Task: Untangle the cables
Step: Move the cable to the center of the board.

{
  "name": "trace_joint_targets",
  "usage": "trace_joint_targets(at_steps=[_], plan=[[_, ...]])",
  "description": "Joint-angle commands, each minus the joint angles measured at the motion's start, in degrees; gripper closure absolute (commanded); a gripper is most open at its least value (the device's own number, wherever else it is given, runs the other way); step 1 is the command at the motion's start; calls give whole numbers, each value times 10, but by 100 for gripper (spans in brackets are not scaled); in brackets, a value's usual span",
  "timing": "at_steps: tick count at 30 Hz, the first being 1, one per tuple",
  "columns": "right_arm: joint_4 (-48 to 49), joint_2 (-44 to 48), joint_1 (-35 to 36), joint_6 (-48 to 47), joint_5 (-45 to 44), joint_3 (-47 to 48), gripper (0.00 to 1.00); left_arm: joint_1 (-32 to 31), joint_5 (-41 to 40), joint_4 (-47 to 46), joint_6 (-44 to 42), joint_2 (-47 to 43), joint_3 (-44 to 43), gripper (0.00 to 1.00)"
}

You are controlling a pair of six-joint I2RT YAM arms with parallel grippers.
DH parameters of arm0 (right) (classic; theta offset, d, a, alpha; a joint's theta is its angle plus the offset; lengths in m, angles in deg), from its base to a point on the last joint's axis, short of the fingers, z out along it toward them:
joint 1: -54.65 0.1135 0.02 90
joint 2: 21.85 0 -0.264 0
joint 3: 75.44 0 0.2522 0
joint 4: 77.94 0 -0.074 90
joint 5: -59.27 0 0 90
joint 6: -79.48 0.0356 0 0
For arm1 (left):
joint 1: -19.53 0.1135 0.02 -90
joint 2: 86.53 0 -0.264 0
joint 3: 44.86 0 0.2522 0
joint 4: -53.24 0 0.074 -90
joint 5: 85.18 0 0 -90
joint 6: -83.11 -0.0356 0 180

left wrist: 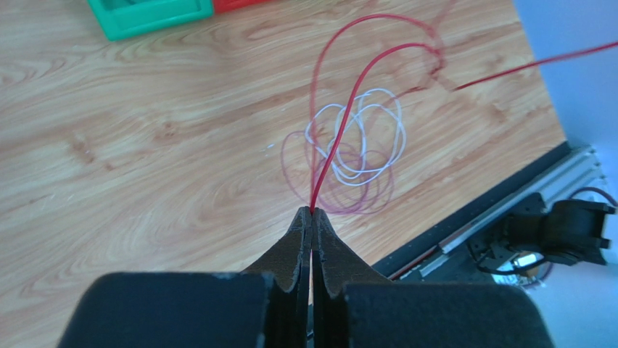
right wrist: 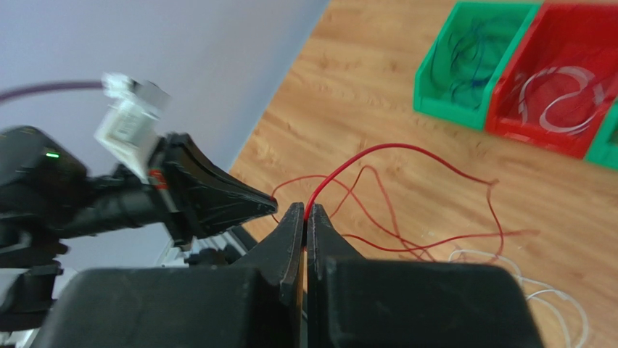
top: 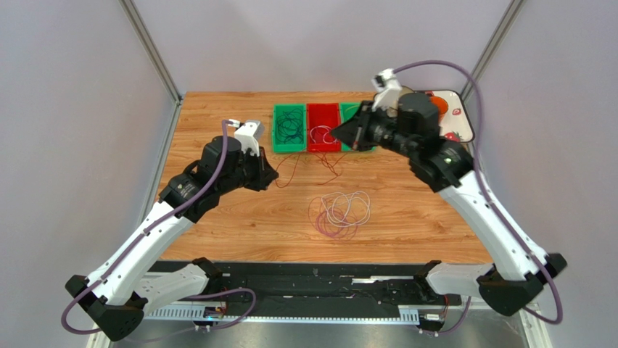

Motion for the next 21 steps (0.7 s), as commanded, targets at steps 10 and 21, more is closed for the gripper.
trace_joint_targets(at_steps=[10,21], plan=[[62,-99,121,14,19,-6,100,0,125,-53,-1,24,-45,100],[63,-129,139,16,8,-5,89,1,133,-60,-4,24,-49,100]])
